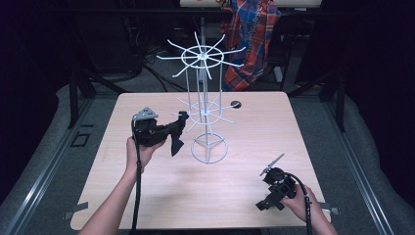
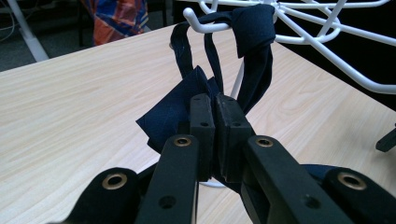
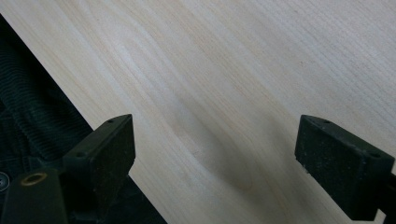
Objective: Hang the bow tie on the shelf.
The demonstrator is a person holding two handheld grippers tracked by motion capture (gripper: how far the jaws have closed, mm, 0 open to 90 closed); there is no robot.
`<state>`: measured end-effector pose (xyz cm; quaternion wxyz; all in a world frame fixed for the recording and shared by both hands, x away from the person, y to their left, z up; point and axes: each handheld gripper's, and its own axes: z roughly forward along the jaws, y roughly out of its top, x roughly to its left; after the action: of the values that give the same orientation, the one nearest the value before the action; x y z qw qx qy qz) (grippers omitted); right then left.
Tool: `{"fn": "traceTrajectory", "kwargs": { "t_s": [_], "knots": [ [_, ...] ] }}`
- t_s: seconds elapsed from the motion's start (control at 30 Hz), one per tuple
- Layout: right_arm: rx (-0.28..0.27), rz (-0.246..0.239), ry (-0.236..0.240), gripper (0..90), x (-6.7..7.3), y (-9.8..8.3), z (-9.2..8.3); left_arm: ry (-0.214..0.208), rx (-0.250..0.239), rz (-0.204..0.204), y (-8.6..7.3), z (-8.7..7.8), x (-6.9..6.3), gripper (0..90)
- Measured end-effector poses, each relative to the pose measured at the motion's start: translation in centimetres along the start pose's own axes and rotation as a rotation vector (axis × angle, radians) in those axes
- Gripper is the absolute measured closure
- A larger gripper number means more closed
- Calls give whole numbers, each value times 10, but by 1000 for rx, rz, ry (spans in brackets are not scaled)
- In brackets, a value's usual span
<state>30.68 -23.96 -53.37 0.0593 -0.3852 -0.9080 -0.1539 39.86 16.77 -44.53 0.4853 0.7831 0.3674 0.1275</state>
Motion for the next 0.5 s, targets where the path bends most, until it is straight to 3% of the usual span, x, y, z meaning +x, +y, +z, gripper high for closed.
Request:
{"fn": "traceTrajectory", "kwargs": {
  "t_s": [0.5],
  "knots": [
    [-1, 0, -1, 118, 0, 0, 0, -6, 36, 25, -1, 13, -8, 864]
  ]
}}
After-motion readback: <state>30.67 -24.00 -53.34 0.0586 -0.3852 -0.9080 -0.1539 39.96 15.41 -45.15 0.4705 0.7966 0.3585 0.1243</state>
